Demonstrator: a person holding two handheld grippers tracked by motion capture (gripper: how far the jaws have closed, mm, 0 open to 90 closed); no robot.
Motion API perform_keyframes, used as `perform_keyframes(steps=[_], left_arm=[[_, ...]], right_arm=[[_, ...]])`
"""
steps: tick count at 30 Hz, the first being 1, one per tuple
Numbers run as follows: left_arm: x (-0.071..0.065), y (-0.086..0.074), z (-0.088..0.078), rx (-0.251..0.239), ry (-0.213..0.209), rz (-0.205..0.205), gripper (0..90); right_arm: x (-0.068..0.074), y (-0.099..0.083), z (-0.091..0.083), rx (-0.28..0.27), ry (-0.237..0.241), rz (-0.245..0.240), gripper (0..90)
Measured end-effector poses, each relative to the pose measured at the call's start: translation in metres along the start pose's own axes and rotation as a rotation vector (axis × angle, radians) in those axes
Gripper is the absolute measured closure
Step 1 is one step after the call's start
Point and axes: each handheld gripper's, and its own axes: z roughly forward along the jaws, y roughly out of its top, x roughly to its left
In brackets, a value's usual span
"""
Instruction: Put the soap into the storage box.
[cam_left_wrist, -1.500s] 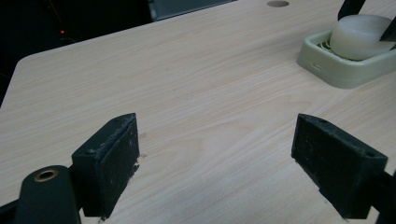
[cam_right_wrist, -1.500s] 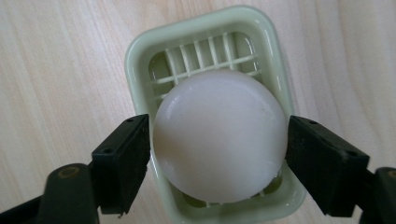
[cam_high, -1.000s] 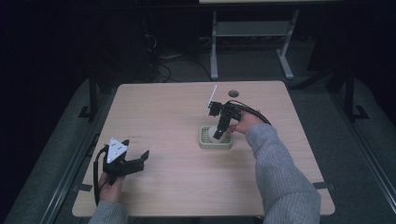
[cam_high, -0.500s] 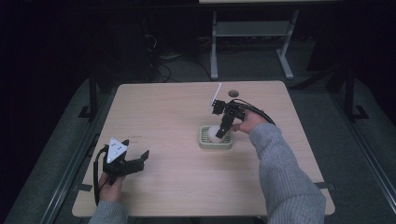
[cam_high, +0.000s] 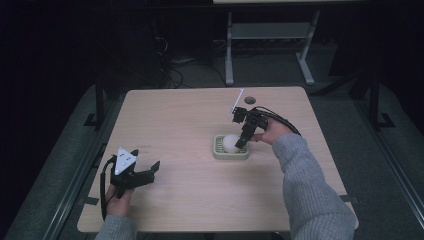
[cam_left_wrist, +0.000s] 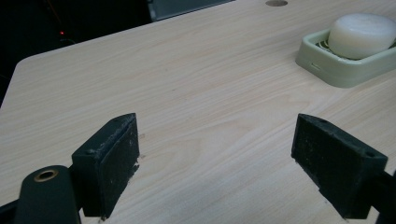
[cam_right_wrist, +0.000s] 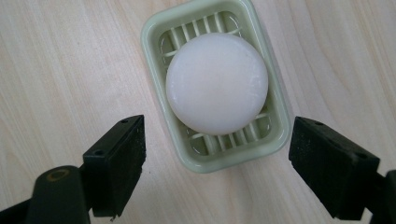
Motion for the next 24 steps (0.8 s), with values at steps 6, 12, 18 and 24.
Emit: perform_keyframes(steps=[6,12,18,24], left_arm=[[0.000,0.000,0.000,0.000,0.000,0.001,14.8],[0.000,0.000,0.000,0.000,0.000,0.001,14.8],[0.000,0.000,0.000,0.000,0.001,0.003,14.8],[0.000,0.000,0.000,-0.001,-0.001,0.001,14.8]], right_arm=[[0.002,-0.005,-0.002,-0.008,-0.002,-0.004,18.0],[0.002,-0.008,-0.004,-0.015,0.000,-0.002,18.0],[0.003,-0.013,-0.005,-0.015,0.002,0.009,18.0],[0.004,-0.018,-0.007,-0.023,0.004,0.020,18.0]])
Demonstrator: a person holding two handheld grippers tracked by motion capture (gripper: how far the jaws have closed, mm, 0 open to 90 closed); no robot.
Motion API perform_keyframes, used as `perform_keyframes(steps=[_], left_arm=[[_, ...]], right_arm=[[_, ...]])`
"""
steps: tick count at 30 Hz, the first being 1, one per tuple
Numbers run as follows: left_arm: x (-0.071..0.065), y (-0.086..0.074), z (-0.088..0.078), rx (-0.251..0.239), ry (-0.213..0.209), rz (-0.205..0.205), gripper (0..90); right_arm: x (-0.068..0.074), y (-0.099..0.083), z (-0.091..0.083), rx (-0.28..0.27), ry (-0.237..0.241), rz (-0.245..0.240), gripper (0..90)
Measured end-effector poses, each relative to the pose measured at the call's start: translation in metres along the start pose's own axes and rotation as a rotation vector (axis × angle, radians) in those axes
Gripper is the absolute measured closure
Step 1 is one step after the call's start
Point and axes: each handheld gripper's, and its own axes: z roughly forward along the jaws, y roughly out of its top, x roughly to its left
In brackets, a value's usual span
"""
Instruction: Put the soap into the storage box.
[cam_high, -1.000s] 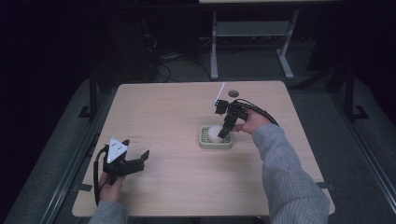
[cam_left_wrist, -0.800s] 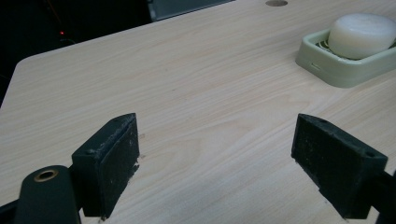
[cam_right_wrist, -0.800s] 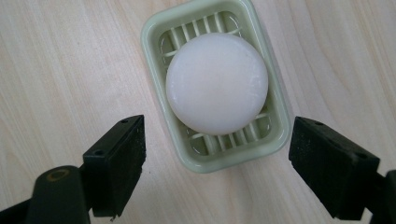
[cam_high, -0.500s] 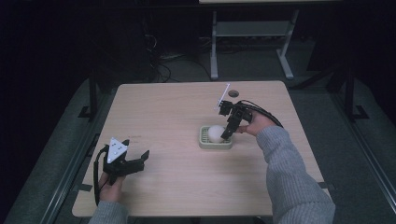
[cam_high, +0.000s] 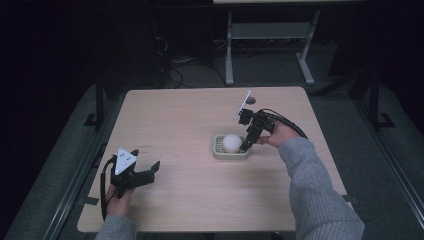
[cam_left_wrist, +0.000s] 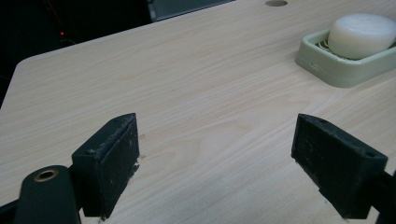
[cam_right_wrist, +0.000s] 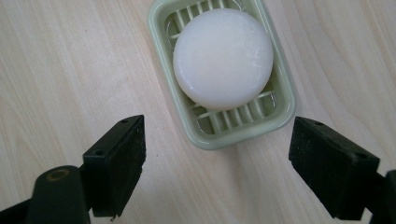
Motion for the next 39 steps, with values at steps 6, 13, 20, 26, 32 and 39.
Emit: perform_keyframes(steps=[6,13,20,26,32,39], left_arm=[[0.000,0.000,0.000,0.001,0.000,0.001,14.8],[-0.001,0.000,0.000,0.000,0.000,0.002,14.8],[-0.001,0.000,0.000,0.001,0.000,0.001,14.8],[-0.001,0.000,0.000,0.005,0.001,0.005,14.8],[-0.001,0.000,0.000,0.004,0.003,0.003,14.8],[0.000,0.000,0.000,0.002,0.004,0.000,14.8]], right_arm=[[0.001,-0.006,-0.003,-0.004,0.000,0.009,18.0],[0.005,-0.017,-0.008,-0.014,-0.001,0.014,18.0],[0.009,-0.027,-0.014,-0.025,-0.004,0.020,18.1],[0.011,-0.038,-0.019,-0.031,-0.006,0.031,18.3],[0.011,-0.048,-0.020,-0.030,-0.006,0.045,18.8],[0.014,-0.061,-0.020,-0.036,-0.004,0.069,18.7]])
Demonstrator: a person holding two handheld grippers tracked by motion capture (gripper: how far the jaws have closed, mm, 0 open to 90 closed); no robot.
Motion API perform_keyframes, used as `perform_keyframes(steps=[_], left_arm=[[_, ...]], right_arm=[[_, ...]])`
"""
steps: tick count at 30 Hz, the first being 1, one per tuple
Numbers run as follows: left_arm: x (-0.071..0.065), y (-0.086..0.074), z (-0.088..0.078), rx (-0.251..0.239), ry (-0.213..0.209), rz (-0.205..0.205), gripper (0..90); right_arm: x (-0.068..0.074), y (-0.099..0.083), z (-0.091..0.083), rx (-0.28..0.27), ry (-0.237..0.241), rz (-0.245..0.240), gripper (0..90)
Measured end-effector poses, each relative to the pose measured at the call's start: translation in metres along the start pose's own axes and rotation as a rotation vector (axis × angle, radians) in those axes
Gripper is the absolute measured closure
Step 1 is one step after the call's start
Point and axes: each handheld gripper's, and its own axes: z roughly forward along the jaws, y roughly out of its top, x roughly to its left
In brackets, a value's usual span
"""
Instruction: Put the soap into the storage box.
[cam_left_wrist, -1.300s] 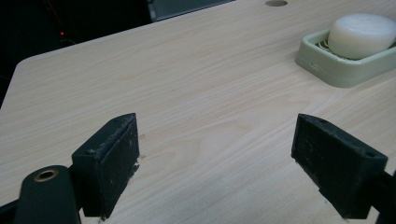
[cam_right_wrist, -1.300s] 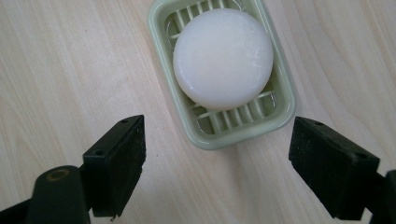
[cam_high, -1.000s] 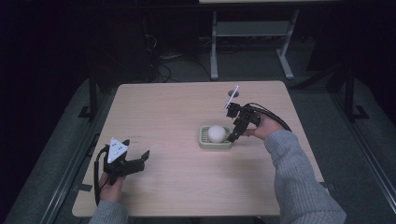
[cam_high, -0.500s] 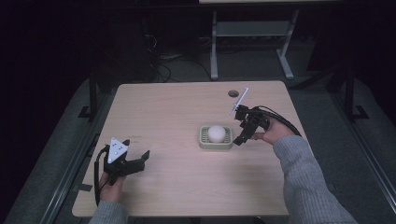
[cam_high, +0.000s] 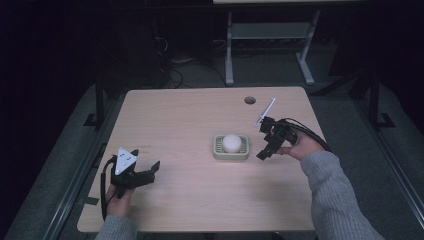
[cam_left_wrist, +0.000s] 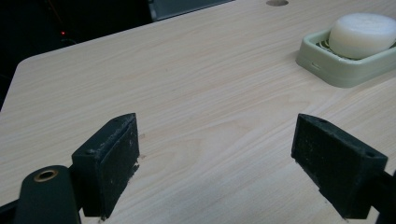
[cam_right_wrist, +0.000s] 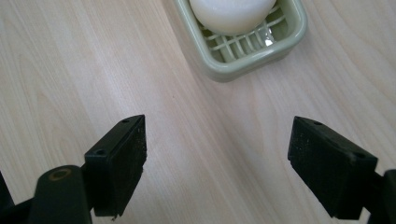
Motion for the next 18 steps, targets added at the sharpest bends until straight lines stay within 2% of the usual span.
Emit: perform_keyframes(steps=[18], left_arm=[[0.000,0.000,0.000,-0.001,0.003,0.003,14.8]], right_arm=[[0.007,-0.026,-0.002,-0.012,-0.011,0.015,19.2]])
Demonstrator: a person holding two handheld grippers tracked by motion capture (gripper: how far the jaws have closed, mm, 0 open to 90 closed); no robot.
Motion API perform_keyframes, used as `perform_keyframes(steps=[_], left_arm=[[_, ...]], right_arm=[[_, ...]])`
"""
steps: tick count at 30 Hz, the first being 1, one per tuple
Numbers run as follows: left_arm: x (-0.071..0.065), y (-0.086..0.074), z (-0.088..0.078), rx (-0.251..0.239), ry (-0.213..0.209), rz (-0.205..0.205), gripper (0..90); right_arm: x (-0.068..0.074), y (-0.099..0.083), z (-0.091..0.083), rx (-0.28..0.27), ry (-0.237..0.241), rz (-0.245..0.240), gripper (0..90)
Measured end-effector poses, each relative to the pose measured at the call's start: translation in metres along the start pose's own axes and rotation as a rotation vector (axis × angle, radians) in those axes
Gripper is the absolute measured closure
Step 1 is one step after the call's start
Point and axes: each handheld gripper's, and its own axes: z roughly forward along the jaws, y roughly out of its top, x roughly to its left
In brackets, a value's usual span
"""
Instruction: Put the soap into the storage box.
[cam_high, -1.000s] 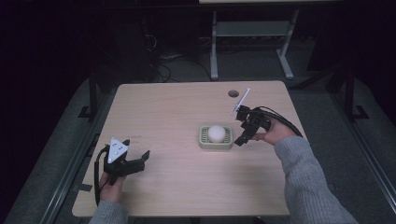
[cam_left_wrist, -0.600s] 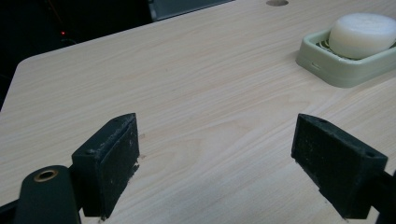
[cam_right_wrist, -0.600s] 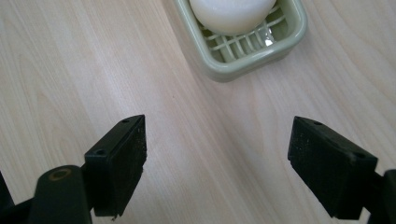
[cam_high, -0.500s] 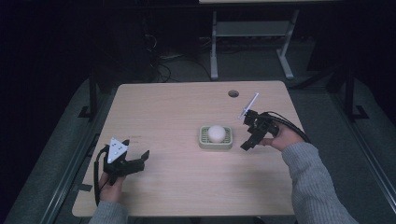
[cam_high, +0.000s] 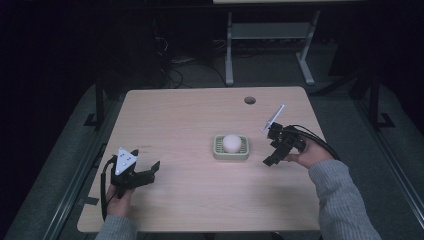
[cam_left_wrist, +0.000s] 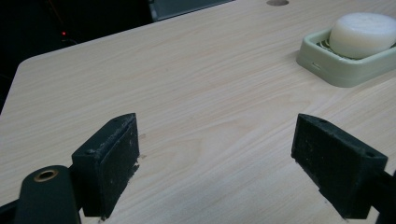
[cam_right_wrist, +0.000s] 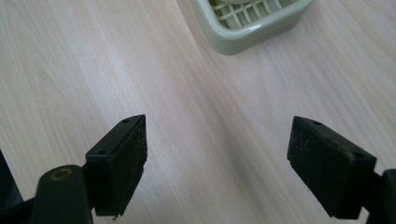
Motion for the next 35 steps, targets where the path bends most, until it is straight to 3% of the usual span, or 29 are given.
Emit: perform_keyframes(steps=[15,26,35], left_arm=[[-0.001,0.000,0.001,0.006,-0.002,0.007,14.8],[-0.001,0.000,0.001,0.011,-0.002,0.008,14.8],[-0.002,0.000,0.001,0.014,-0.004,0.018,14.8]], right_arm=[[0.006,-0.029,0.001,-0.015,-0.002,0.031,19.7],[0.008,-0.061,0.012,-0.030,0.009,0.078,19.8],[0.014,-0.075,0.017,-0.049,0.007,0.096,19.7]])
